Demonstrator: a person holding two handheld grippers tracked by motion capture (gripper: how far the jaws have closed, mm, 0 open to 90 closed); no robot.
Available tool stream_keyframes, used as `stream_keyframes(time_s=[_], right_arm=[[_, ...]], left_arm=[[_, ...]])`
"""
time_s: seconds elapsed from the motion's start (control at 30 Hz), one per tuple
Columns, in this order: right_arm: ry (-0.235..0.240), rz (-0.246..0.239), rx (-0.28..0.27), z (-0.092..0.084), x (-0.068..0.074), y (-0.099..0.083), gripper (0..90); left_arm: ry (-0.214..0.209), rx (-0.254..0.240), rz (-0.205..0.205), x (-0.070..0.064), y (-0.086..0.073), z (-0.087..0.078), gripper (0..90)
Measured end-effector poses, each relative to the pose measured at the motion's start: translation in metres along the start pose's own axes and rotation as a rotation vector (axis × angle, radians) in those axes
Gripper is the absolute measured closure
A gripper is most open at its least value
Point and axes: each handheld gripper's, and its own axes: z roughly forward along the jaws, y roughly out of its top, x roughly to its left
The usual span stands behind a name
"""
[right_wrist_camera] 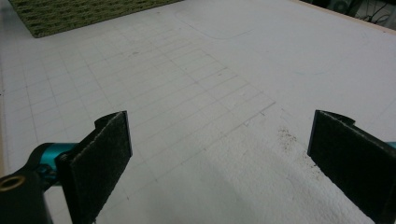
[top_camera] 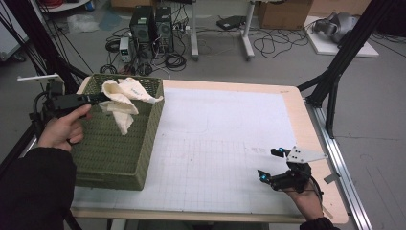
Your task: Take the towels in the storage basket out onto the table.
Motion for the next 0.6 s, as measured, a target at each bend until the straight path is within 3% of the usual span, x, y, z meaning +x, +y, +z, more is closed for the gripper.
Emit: stream_keyframes(time_s=[0.6], right_arm=[[0.001,-0.007,-0.016,0.001,-0.002,0.003,5.4]], left_arm=[[-0.059,0.076,0.074,-0.049,-0.014,0.058,77.5]])
